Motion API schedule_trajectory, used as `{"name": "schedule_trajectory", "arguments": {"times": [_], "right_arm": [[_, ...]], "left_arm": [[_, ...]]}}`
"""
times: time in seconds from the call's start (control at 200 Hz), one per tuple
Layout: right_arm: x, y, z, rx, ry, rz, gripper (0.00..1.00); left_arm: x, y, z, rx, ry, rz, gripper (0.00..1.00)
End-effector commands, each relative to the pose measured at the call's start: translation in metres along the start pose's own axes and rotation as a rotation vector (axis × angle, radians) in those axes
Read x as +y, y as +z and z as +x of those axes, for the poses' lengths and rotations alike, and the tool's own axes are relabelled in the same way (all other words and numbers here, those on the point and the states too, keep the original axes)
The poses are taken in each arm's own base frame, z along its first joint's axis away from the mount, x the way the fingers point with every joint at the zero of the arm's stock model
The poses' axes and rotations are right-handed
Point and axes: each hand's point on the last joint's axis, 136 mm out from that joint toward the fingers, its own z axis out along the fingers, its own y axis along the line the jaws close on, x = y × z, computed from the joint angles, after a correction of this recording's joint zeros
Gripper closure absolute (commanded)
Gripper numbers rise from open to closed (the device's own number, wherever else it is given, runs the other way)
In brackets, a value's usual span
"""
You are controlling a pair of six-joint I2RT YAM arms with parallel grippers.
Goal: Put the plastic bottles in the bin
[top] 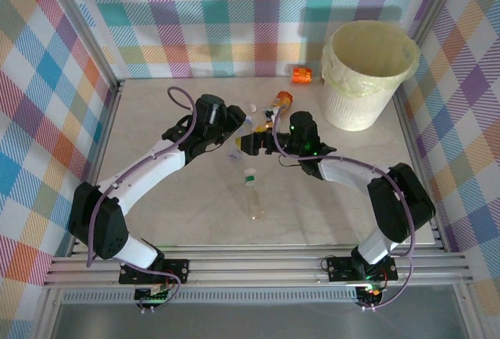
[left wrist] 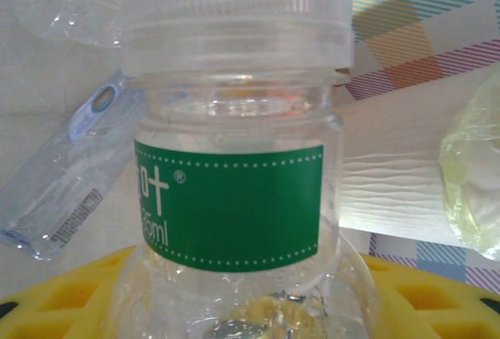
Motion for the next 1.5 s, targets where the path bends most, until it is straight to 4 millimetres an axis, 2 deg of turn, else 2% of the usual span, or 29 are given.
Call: {"name": "schedule_trajectory", "arguments": {"times": [0.0, 0.225, 0.38, 0.46, 0.55, 0.68, 0.725, 0.935, 1.045, 1.1, 1.29, 1.495], "right_arm": [[0.014, 0.005, -0.02, -0.053, -0.048, -0.05, 0.03], [0.016, 0.009, -0.026, -0.071, -0.047, -0.043, 0.22], [0.007, 0.006, -0.028, -0.074, -0.021, 0.025, 0.36], [0.001, 0.003, -0.026, -0.069, -0.021, 0.07, 0.41], [-0.009, -0.004, -0.019, -0.051, -0.005, 0.144, 0.46], [-0.022, -0.017, -0.007, 0.004, -0.011, 0.251, 0.48], [-0.024, -0.023, -0.004, 0.019, -0.018, 0.278, 0.48], [-0.034, -0.048, -0.006, 0.054, -0.042, 0.389, 0.51], [-0.04, -0.064, -0.018, 0.037, -0.067, 0.458, 0.52], [-0.043, -0.074, -0.026, 0.019, -0.078, 0.488, 0.52], [-0.045, -0.108, -0.064, -0.07, -0.1, 0.557, 0.52], [-0.035, -0.143, -0.112, -0.181, -0.152, 0.569, 0.53]], "left_arm": [[-0.014, -0.009, 0.0, 0.0, -0.006, 0.059, 0.63], [-0.013, -0.006, 0.004, 0.015, -0.023, 0.067, 0.63], [-0.012, -0.006, 0.004, 0.016, -0.03, 0.064, 0.6], [-0.012, -0.009, 0.003, 0.013, -0.021, 0.063, 0.54], [-0.019, -0.015, 0.002, 0.024, 0.008, 0.073, 0.42], [-0.036, -0.03, -0.004, 0.023, 0.072, 0.1, 0.26], [-0.031, -0.034, -0.004, 0.025, 0.085, 0.078, 0.22], [-0.036, -0.05, -0.013, -0.026, 0.121, 0.106, 0.09], [-0.04, -0.062, -0.019, -0.056, 0.155, 0.122, 0.04], [-0.035, -0.067, -0.022, -0.075, 0.177, 0.097, 0.01], [0.004, -0.075, -0.034, -0.168, 0.189, -0.047, 0.0], [0.048, -0.077, -0.04, -0.234, 0.184, -0.206, 0.0]]}}
